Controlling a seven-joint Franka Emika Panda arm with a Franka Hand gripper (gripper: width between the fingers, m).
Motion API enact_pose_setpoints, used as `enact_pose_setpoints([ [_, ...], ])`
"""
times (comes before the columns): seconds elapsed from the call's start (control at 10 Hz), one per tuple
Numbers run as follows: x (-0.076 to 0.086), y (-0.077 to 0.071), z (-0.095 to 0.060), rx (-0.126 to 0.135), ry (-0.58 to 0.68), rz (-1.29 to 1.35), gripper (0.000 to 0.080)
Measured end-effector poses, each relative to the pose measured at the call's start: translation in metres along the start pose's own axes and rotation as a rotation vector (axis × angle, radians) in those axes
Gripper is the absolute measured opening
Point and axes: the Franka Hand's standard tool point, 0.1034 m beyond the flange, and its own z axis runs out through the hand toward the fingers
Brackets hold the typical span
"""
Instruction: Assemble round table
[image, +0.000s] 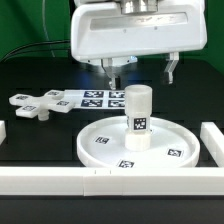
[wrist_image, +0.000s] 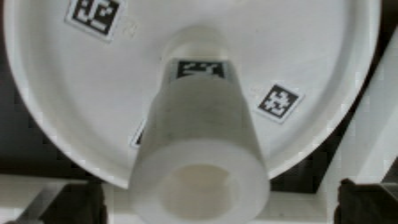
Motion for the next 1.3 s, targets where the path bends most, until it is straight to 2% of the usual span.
enact_pose_setpoints([
  [0.2, 0.002, 0.0, 0.002, 0.033, -0.141, -0.019, 0.0649],
  [0.4, -0.001, 0.002, 0.008, 0.046, -0.191, -0.012, 0.0649],
  [1.0, -0.004, 0.003, 0.019, 0.034, -0.161, -0.019, 0.0649],
  [1.2, -0.004, 0.004, 0.02, 0.035, -0.161, -0.036, 0.041],
  [1.3, -0.004, 0.004, 0.02, 0.035, -0.161, -0.036, 0.041],
])
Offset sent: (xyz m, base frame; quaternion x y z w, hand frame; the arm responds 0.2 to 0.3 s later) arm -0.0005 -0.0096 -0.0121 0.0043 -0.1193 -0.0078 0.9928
